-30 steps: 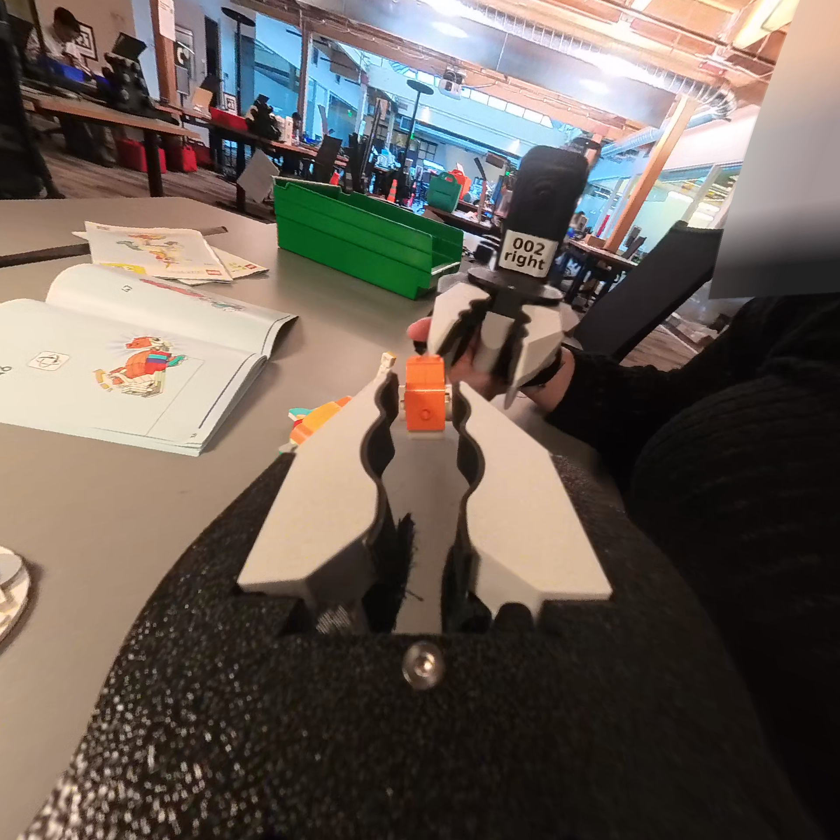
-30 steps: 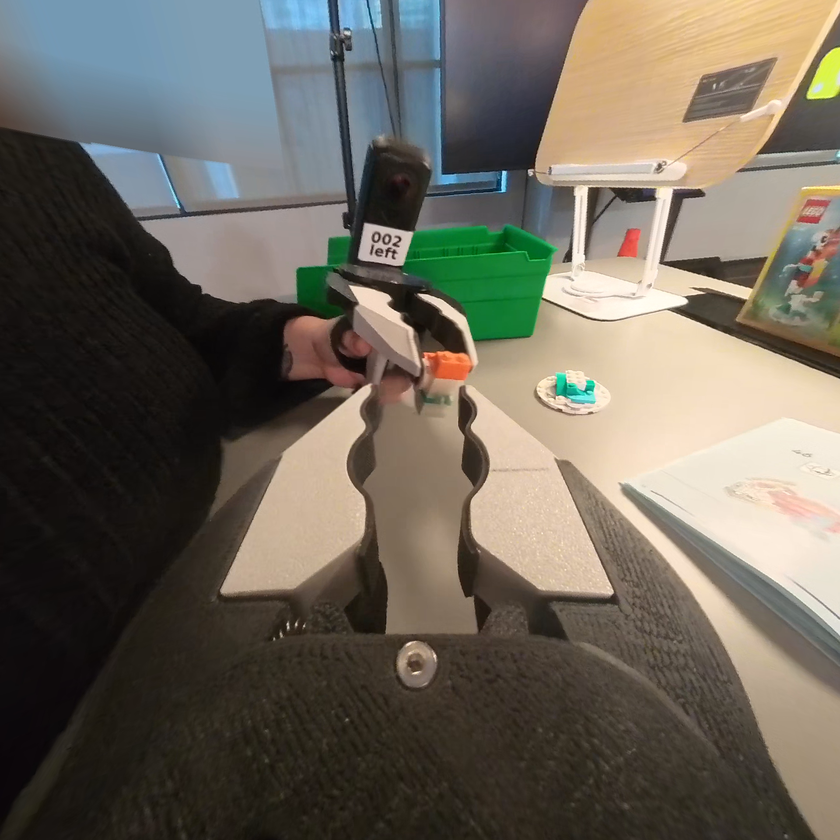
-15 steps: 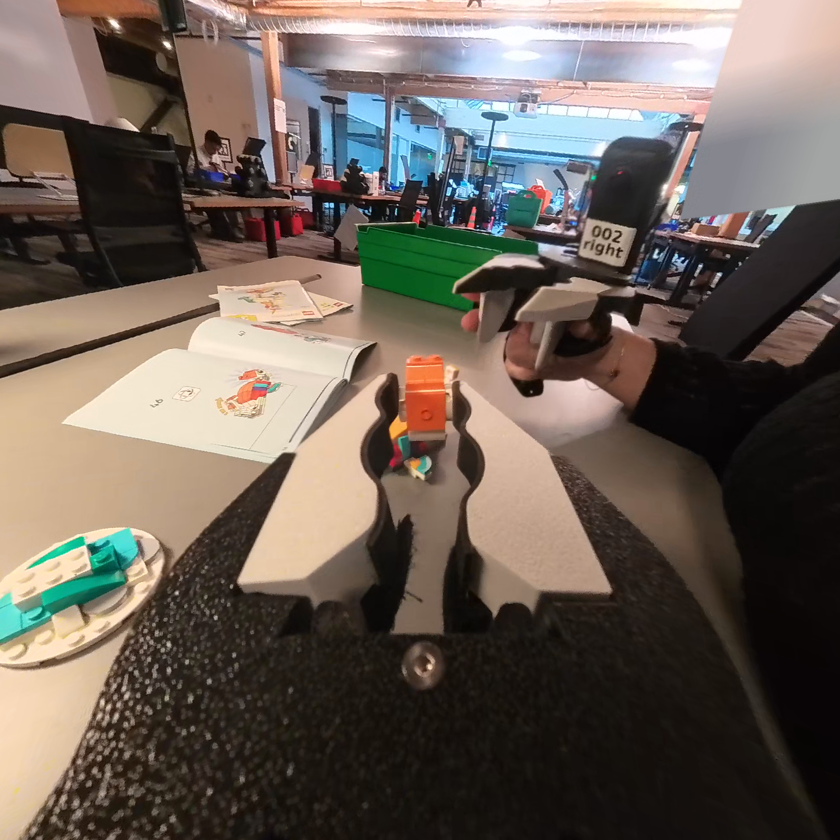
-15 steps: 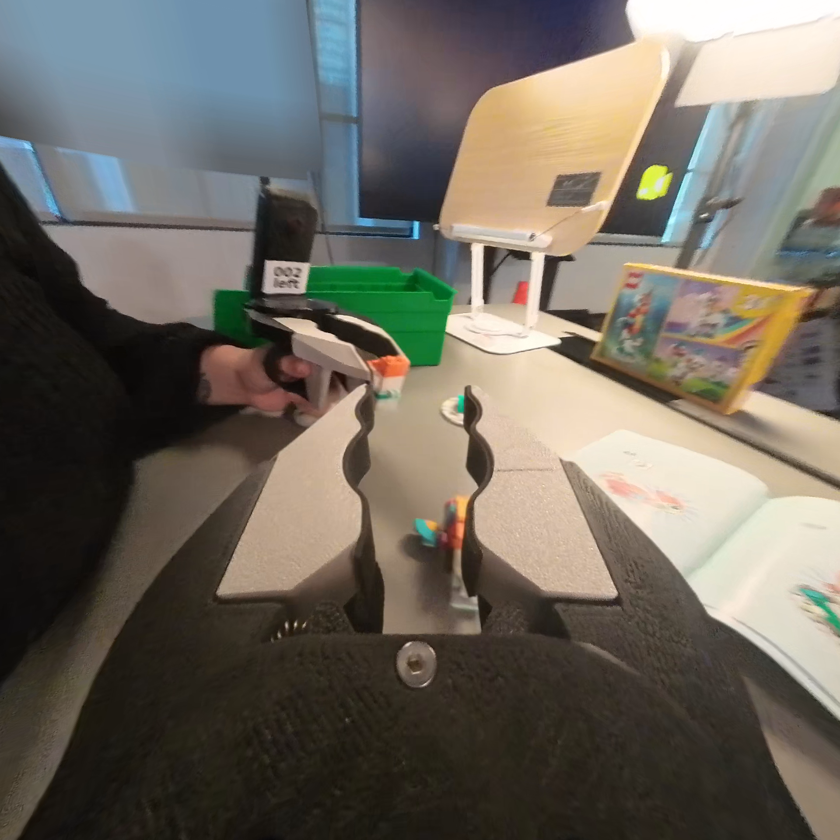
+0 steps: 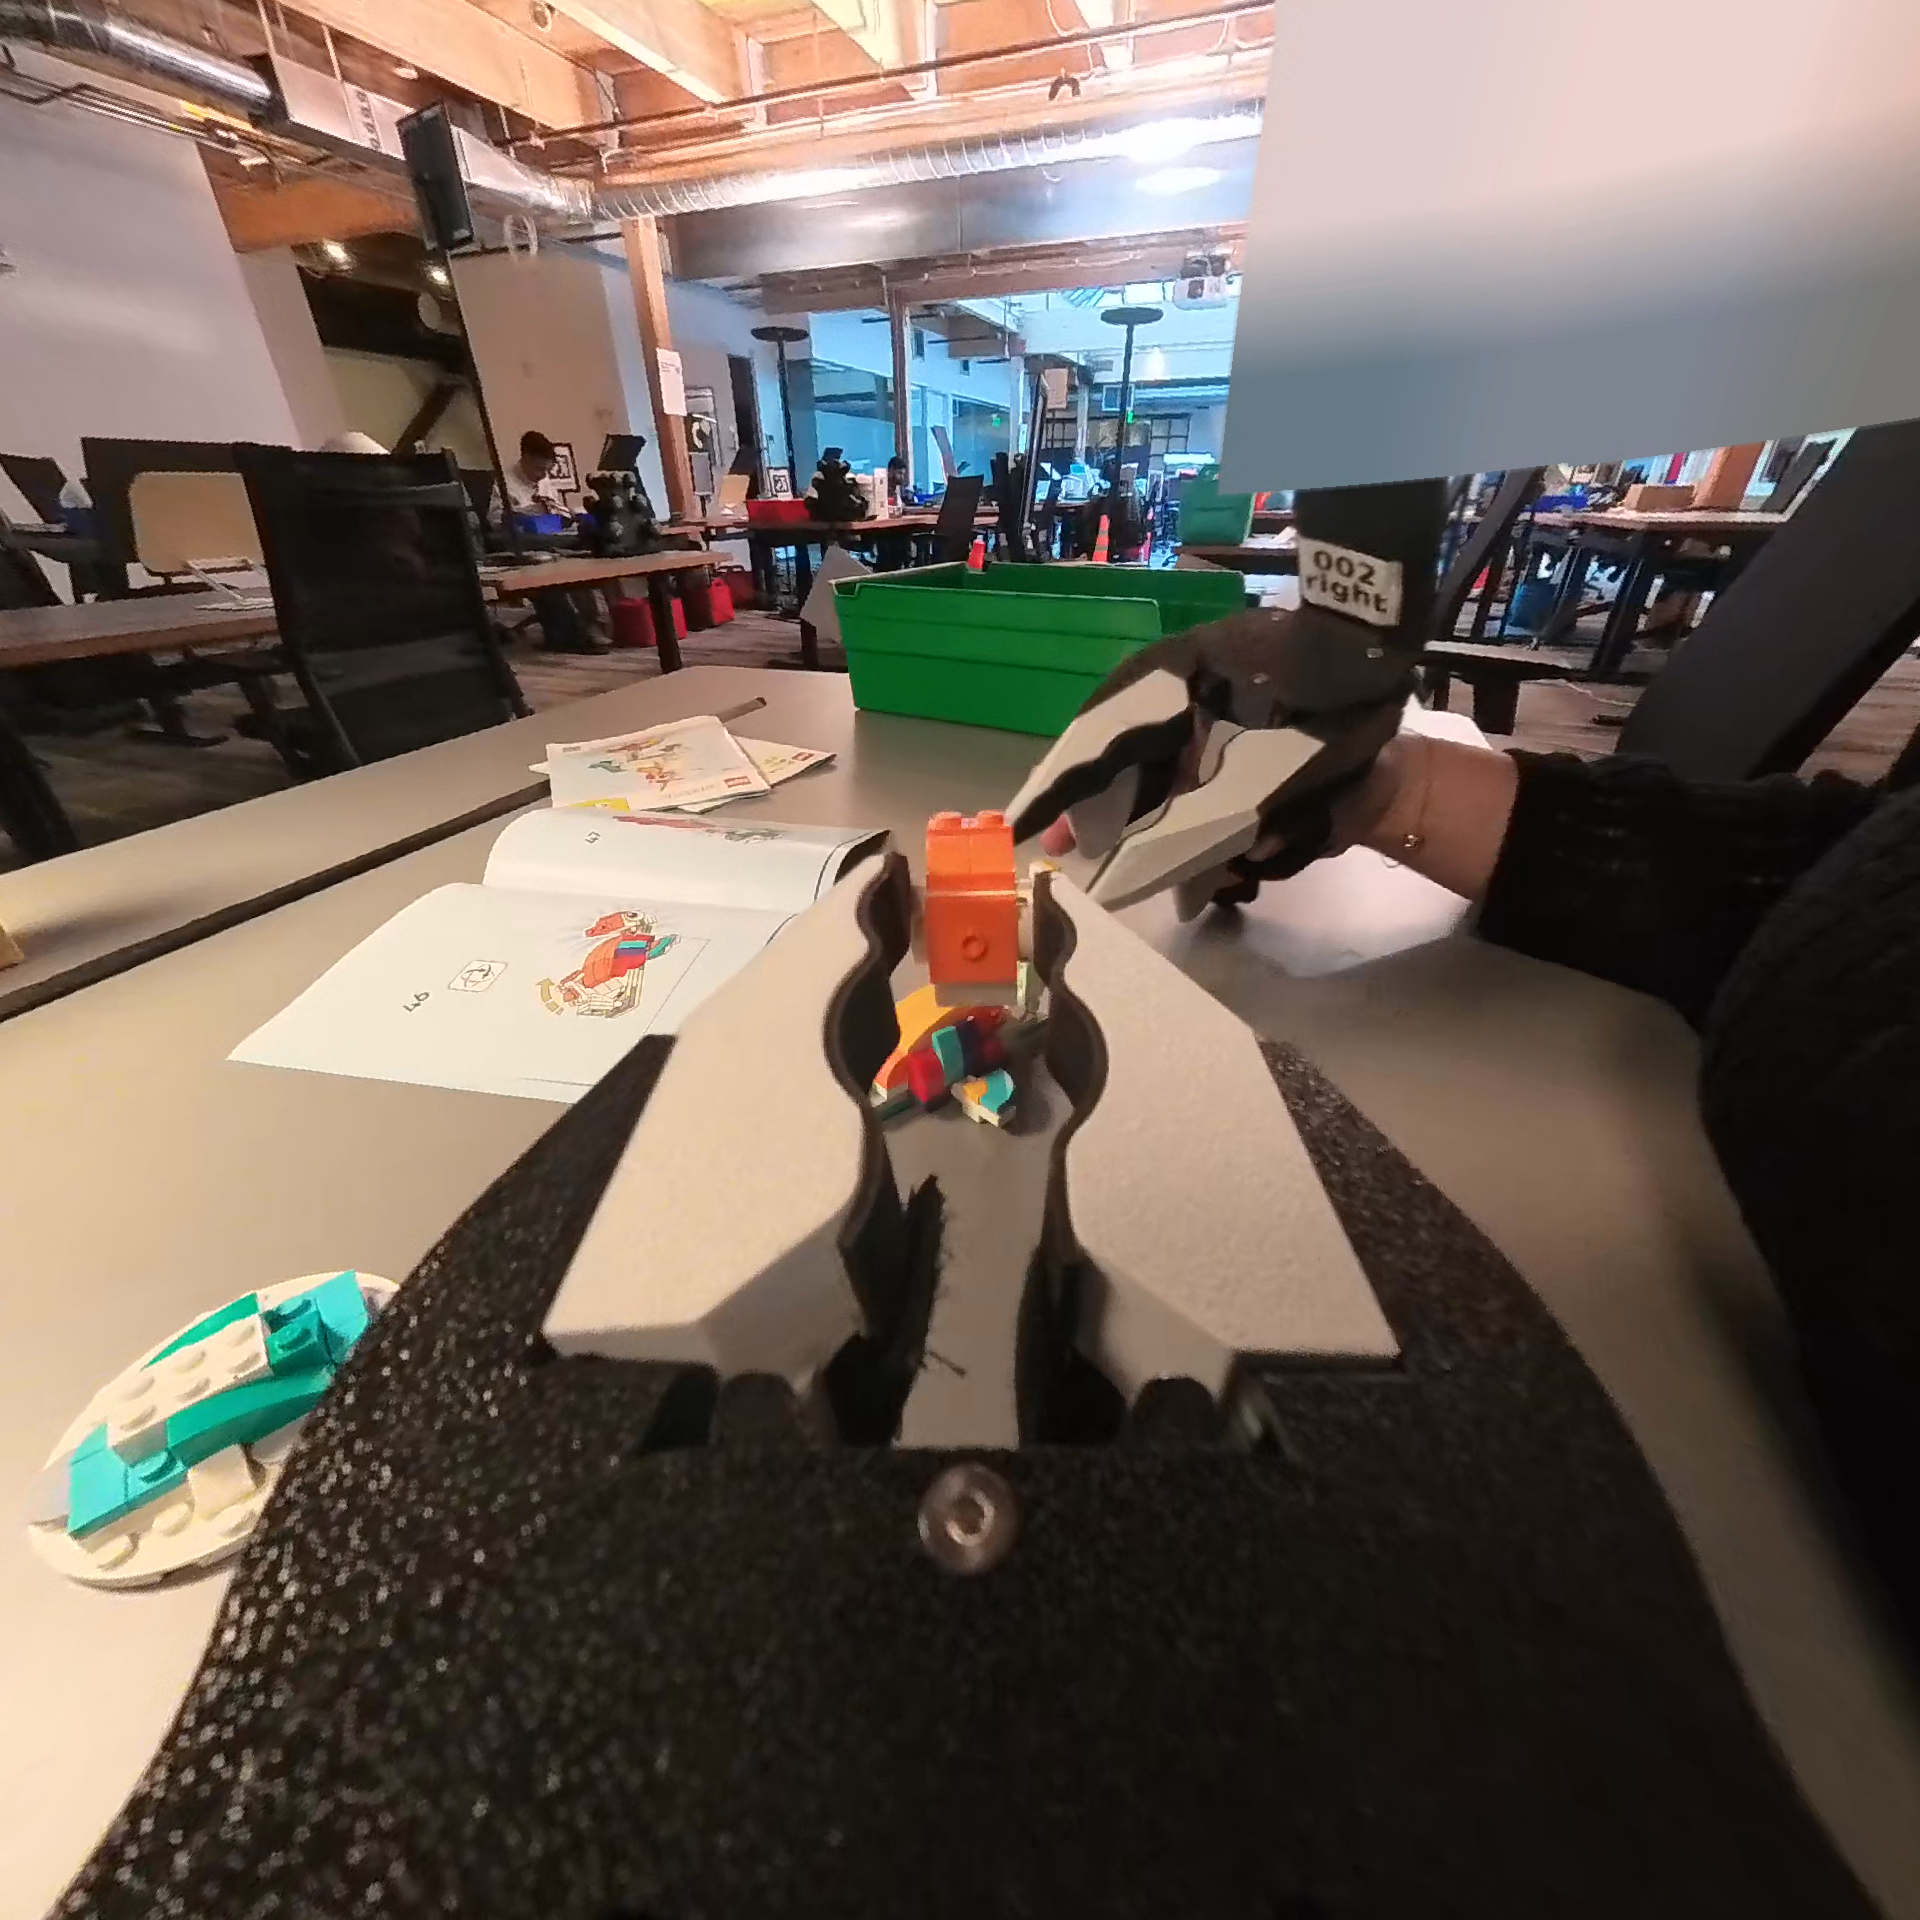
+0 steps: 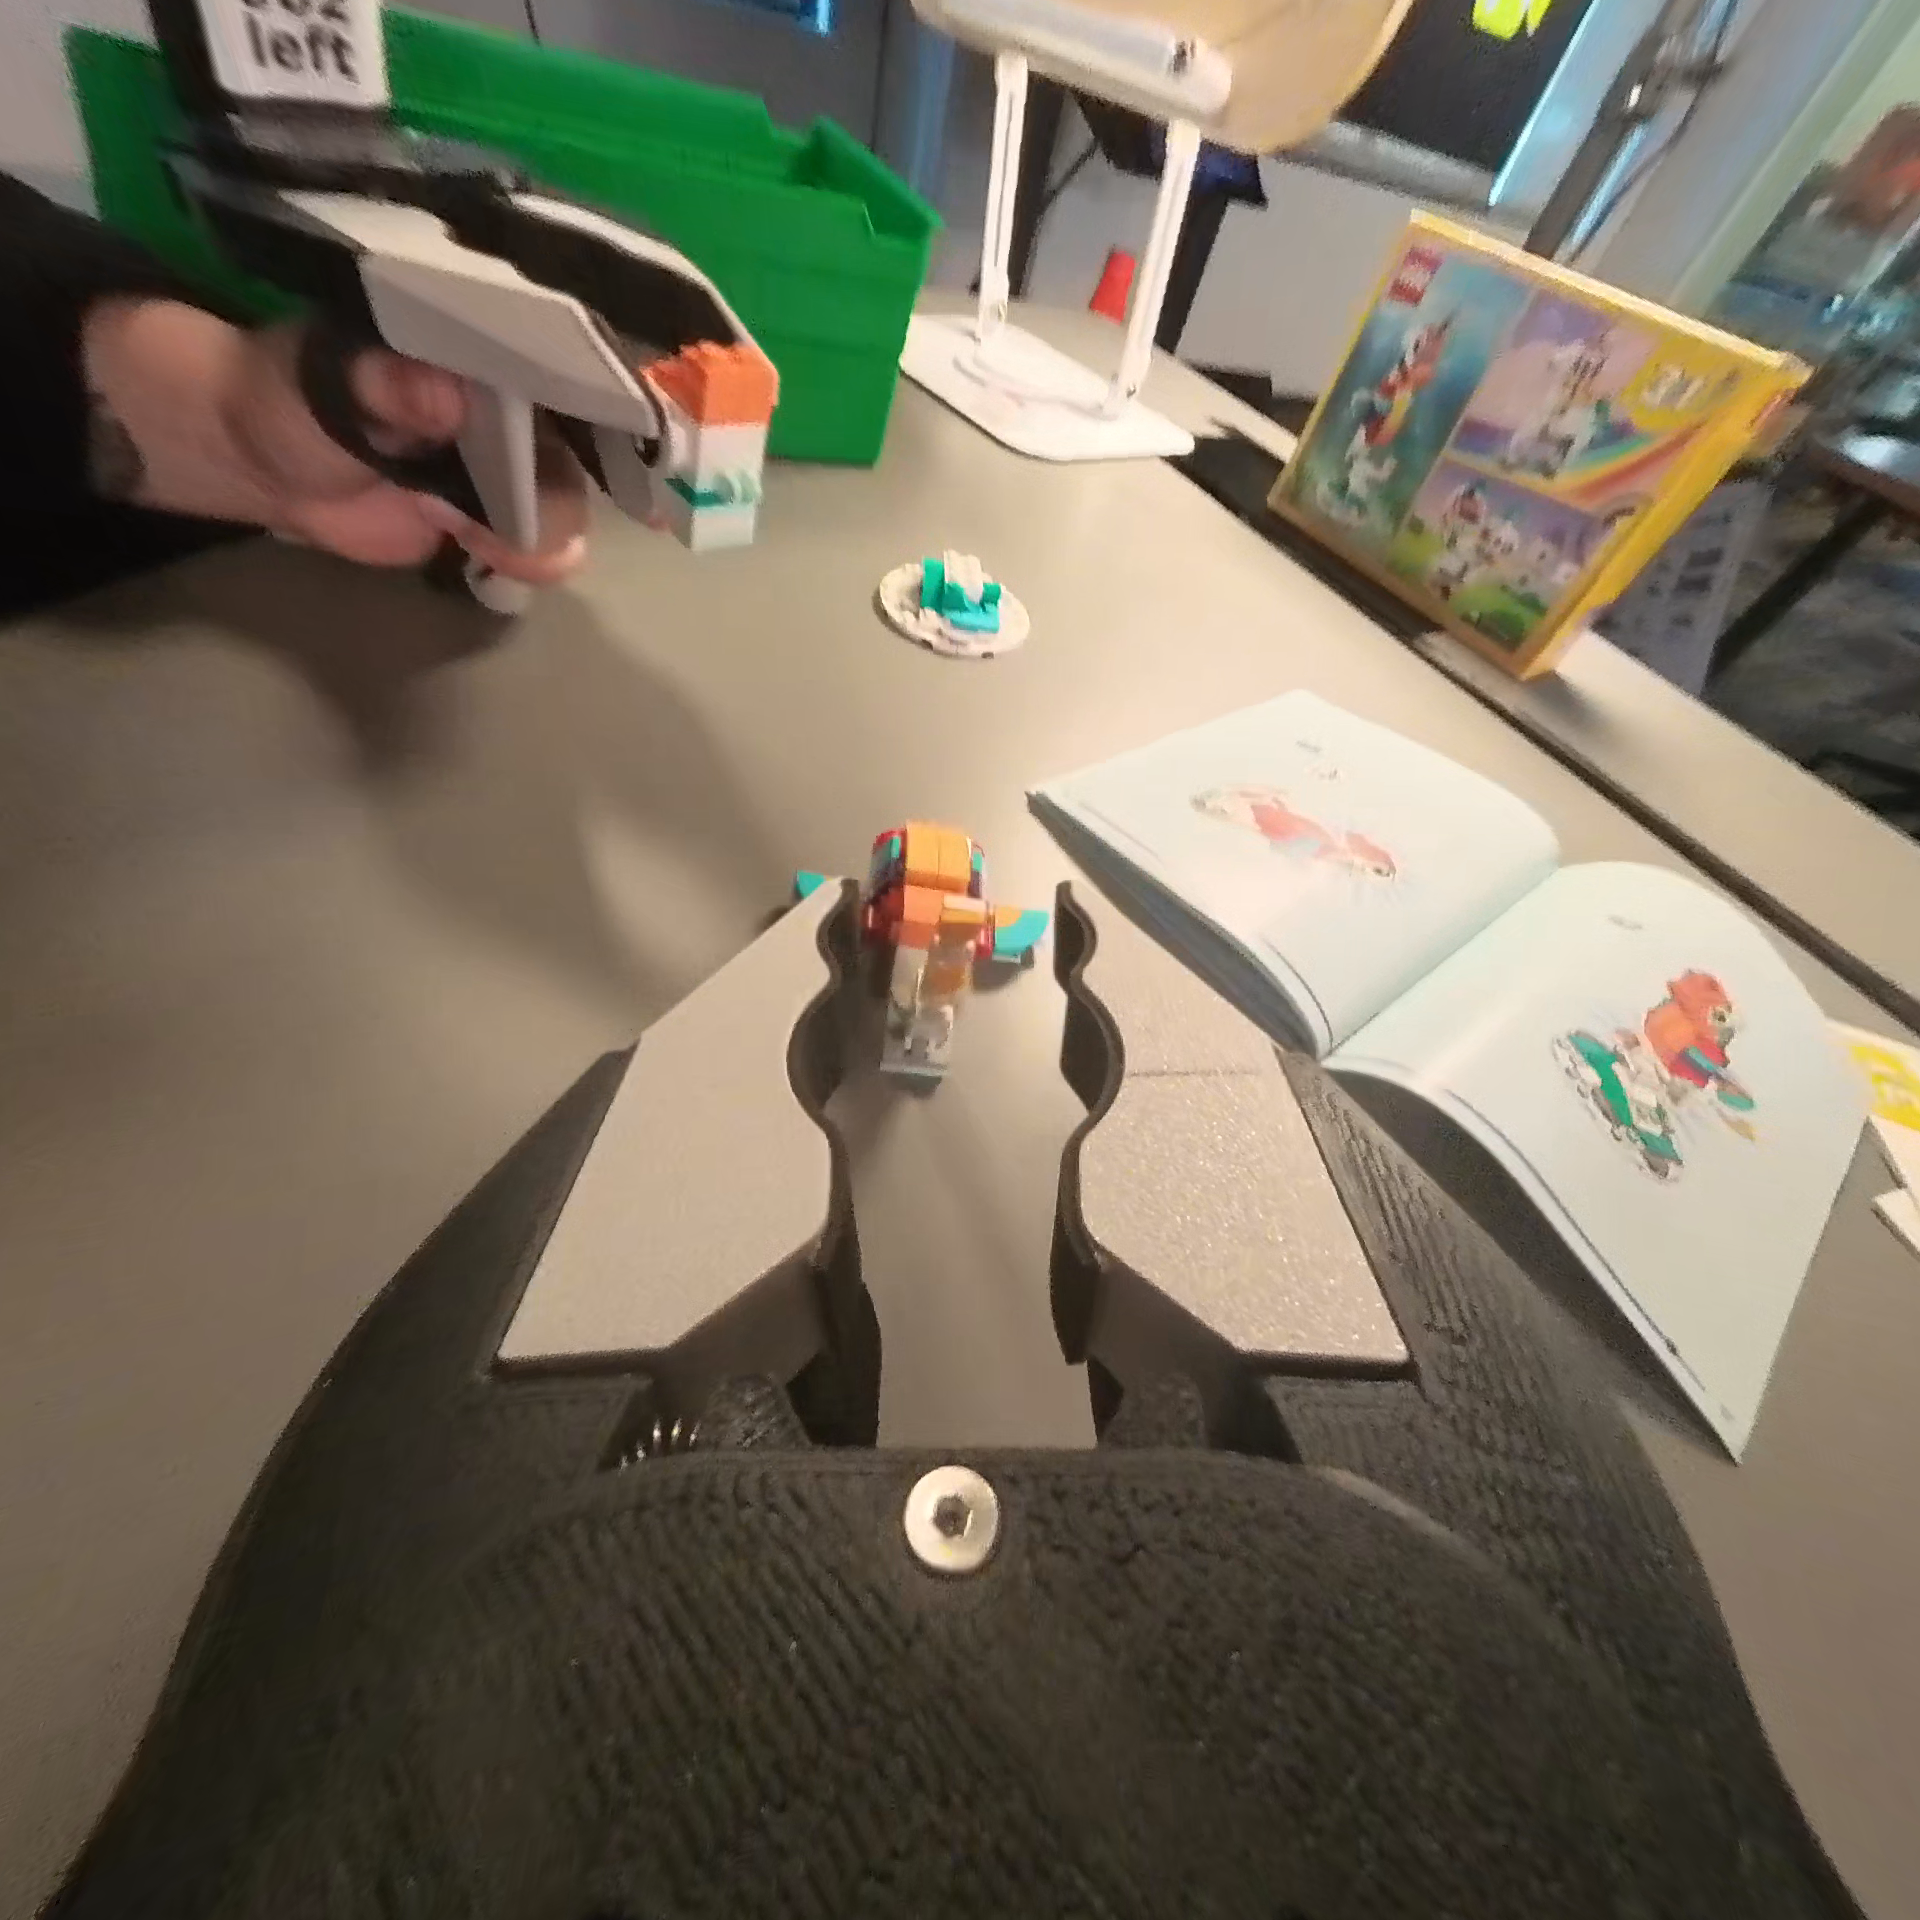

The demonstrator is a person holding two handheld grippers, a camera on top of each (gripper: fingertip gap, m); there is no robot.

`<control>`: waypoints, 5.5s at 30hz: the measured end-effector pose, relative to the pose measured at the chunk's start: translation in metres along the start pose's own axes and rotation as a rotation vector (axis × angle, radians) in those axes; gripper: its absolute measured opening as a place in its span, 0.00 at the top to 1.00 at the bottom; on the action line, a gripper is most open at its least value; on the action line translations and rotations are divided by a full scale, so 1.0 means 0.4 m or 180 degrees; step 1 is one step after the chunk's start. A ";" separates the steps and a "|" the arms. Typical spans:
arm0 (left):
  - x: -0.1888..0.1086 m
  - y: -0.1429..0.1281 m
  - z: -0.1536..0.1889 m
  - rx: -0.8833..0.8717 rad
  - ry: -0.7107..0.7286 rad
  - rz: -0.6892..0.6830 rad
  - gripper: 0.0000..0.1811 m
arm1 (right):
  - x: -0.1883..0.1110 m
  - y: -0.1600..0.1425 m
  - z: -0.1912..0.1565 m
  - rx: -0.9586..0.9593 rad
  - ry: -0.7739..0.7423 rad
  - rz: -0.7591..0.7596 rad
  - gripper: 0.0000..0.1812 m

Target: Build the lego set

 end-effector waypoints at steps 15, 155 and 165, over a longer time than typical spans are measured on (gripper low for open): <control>-0.004 0.004 -0.014 -0.0095 0.0121 0.0055 0.88 | 0.029 -0.046 0.001 0.0327 0.0081 -0.0641 0.76; 0.014 0.050 0.088 0.2058 0.0262 0.0266 0.73 | 0.152 0.124 -0.098 0.3912 0.1208 0.1488 0.89; 0.013 0.043 0.074 0.2276 0.0442 0.0105 0.80 | 0.160 0.114 -0.109 0.4057 0.1292 0.1304 0.89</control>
Point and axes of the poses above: each gripper's, where its closed fingertips meet, x out along the fingers, y out of its top, z = x × y across the jaws, the point moved 6 cm from there along -x, back along the fingers, and after that the axes turned 13 degrees about z, right-handed, at the moved point
